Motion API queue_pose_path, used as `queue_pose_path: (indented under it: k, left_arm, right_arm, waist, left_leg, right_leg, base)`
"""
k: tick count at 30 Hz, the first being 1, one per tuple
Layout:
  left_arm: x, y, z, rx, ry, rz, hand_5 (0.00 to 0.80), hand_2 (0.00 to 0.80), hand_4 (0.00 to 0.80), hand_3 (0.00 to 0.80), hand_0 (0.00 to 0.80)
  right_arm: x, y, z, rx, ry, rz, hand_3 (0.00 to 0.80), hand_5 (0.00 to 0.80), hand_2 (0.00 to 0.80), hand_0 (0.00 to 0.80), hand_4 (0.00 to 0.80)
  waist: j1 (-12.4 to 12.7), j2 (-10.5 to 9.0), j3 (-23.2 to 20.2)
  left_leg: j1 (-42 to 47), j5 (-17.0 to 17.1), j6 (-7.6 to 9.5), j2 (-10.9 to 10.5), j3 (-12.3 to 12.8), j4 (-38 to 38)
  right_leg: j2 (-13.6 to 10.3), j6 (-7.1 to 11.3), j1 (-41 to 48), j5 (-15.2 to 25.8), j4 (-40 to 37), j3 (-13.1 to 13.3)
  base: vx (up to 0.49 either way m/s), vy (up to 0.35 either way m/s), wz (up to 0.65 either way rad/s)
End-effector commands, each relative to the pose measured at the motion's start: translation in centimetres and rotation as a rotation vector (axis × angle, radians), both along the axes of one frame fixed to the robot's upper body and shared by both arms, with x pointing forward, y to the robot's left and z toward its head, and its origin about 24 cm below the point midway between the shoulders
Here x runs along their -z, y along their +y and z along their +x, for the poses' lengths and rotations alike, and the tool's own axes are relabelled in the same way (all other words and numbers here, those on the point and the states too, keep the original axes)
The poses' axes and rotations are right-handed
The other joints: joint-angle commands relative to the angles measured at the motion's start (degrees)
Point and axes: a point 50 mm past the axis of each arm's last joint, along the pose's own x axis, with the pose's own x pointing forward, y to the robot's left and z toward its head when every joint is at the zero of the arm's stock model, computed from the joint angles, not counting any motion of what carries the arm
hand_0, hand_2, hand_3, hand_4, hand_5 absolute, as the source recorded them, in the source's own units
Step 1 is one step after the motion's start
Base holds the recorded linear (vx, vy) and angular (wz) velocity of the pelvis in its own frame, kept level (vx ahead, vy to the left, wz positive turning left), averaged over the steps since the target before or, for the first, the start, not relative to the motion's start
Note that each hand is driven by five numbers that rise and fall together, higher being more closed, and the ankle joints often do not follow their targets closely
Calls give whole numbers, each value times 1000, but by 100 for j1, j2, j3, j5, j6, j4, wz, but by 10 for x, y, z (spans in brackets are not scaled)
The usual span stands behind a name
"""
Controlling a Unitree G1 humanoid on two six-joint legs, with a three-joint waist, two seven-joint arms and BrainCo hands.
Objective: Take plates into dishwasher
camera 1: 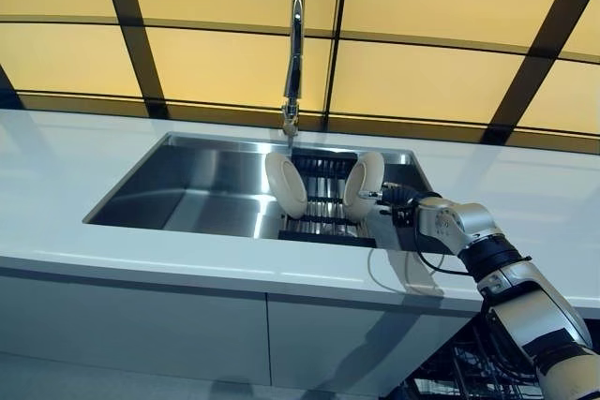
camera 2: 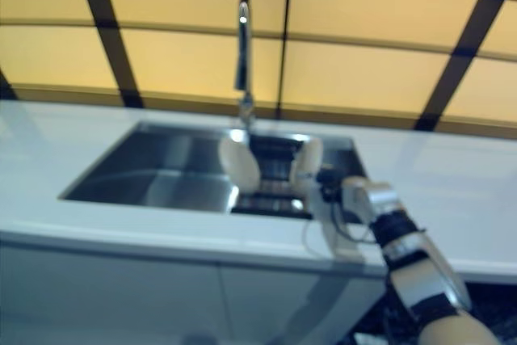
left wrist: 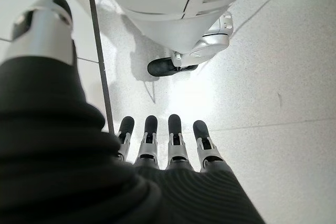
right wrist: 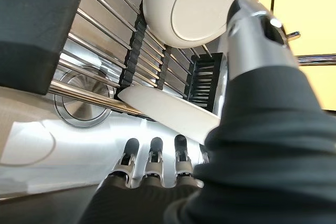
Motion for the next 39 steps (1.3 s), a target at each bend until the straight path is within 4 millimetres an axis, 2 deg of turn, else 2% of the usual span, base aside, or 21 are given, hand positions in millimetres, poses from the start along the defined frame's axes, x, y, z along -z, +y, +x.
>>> queue_pose_path:
  k: [1,16,19,22,23,24,25,30,39]
  left_arm:
    - [-6,5,18,42,-4,38,0,0,0,0,0]
    - [-7,-4,25,27,-13,10,0,0,0,0,0]
    - [-7,-6,27,9,-12,-1,0,0,0,0,0]
    - [-5,-9,25,-15,-9,-9,0,0,0,0,0]
    - [-4,-11,24,-29,-10,-12,0,0,0,0,0]
    - [-4,-11,24,-34,-11,-13,0,0,0,0,0]
    - [-4,-13,25,-43,-17,-20,0,0,0,0,0]
    - [-3,-15,26,-37,-22,-29,0,0,0,0,0]
    - [-1,-8,13,25,-9,-20,0,0,0,0,0]
  right_arm:
    - [-46,16,14,-22,-118,-16,0,0,0,0,0]
    - [-53,2,17,36,-119,-105,0,0,0,0,0]
    - [-56,-5,18,72,-122,-158,0,0,0,0,0]
    - [-61,-22,20,132,-126,-262,0,0,0,0,0]
    - [-66,-31,21,170,-132,-321,273,273,273,273,273]
    - [-68,-33,21,177,-135,-339,483,483,483,483,483]
    - [-78,-43,23,231,-159,-423,800,800,800,800,800]
    - [-96,-57,23,301,-168,-507,800,800,800,800,800]
    - [-108,-71,21,299,-192,-561,800,800,800,800,800]
  waist:
    - [75,-245,-74]
    - [76,-182,19]
    - [93,-158,28]
    - [124,-143,31]
    - [150,-132,40]
    - [154,-126,43]
    - [195,-100,73]
    - [306,-53,153]
    - [381,-105,54]
  left_leg:
    - [-31,-199,-26,-41,33,-11]
    - [-74,-187,-38,-40,-8,-11]
    - [-91,-180,-48,-34,-32,-11]
    - [-114,-173,-60,-21,-59,-11]
    - [-133,-164,-67,-11,-69,-11]
    - [-138,-163,-69,-8,-71,-11]
    - [-175,-144,-74,1,-91,-11]
    - [-265,-105,-94,12,-194,-11]
    - [-147,-140,-112,9,-246,-11]
  right_leg:
    - [-565,593,57,101,58,-34]
    - [-553,585,21,91,56,-29]
    - [-538,571,23,75,50,-33]
    - [-528,568,12,70,39,-36]
    - [-528,560,-1,62,40,-44]
    - [-527,558,-6,61,41,-46]
    - [-524,548,-30,59,45,-63]
    - [-521,537,-52,45,31,-117]
    - [-522,533,79,20,19,-195]
  base:
    - [0,0,0]
    - [6,3,1]
    - [0,0,0]
    - [-1,8,1]
    - [-8,25,4]
    - [-45,36,4]
    - [-62,26,4]
    - [-64,12,11]
    - [22,-14,7]
